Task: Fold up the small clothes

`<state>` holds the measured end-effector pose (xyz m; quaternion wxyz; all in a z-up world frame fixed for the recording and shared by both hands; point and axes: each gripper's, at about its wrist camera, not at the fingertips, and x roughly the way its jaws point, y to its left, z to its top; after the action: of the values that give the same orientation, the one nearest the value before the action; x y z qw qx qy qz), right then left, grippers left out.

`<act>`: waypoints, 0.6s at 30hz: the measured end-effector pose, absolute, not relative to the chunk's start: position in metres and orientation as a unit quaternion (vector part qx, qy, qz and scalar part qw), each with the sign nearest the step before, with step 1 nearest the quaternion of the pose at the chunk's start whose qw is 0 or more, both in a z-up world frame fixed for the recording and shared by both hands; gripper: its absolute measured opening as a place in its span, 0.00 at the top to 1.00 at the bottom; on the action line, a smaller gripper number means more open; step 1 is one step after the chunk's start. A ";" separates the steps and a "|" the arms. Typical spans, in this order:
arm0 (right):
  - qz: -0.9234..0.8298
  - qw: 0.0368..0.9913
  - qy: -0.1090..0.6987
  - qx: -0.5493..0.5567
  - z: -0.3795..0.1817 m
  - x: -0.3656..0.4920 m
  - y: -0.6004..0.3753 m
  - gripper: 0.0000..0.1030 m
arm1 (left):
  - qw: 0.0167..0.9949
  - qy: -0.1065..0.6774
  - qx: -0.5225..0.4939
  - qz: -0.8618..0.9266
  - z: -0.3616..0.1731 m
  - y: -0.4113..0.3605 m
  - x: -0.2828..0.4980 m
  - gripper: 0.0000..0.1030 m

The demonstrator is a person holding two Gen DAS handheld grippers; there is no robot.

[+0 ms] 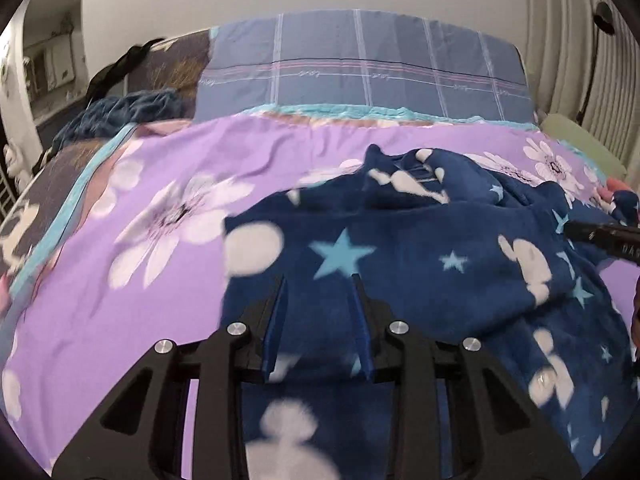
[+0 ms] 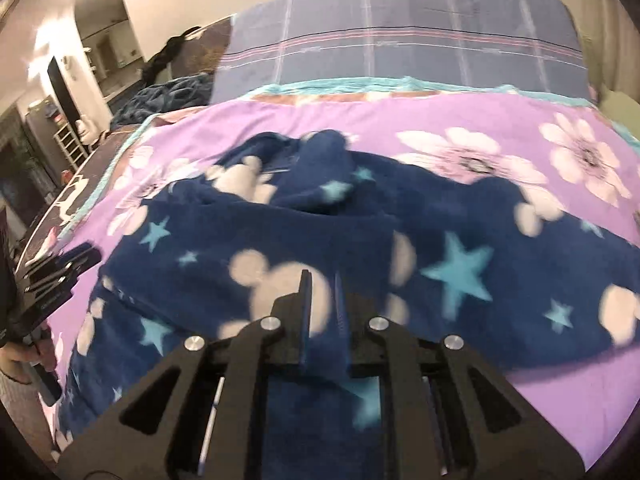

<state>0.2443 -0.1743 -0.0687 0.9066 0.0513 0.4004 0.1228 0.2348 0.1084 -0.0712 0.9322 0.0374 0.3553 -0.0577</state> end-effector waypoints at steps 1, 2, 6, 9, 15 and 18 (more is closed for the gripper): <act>0.121 0.902 0.412 0.050 -0.078 0.251 -0.169 0.87 | 0.924 0.375 0.053 -0.047 -0.087 0.103 0.246 0.67; 0.111 0.897 0.426 0.046 -0.088 0.254 -0.165 0.87 | 0.914 0.398 0.068 -0.032 -0.105 0.101 0.255 0.67; 0.094 0.898 0.428 0.032 -0.132 0.260 -0.163 0.88 | 0.909 0.406 0.085 -0.024 -0.126 0.097 0.258 0.66; 0.085 0.895 0.437 0.028 -0.130 0.263 -0.159 0.87 | 0.909 0.402 0.114 -0.012 -0.130 0.089 0.257 0.65; 0.080 0.899 0.431 0.016 -0.129 0.260 -0.155 0.87 | 0.914 0.397 0.072 -0.028 -0.111 0.099 0.254 0.61; 0.088 0.899 0.427 0.039 -0.123 0.252 -0.166 0.88 | 0.935 0.347 0.048 -0.058 -0.079 0.091 0.244 0.48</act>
<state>0.2524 -0.1656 -0.1234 0.8990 0.0394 0.4273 0.0880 0.2442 0.0910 -0.0787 0.9348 0.0477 0.3473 -0.0577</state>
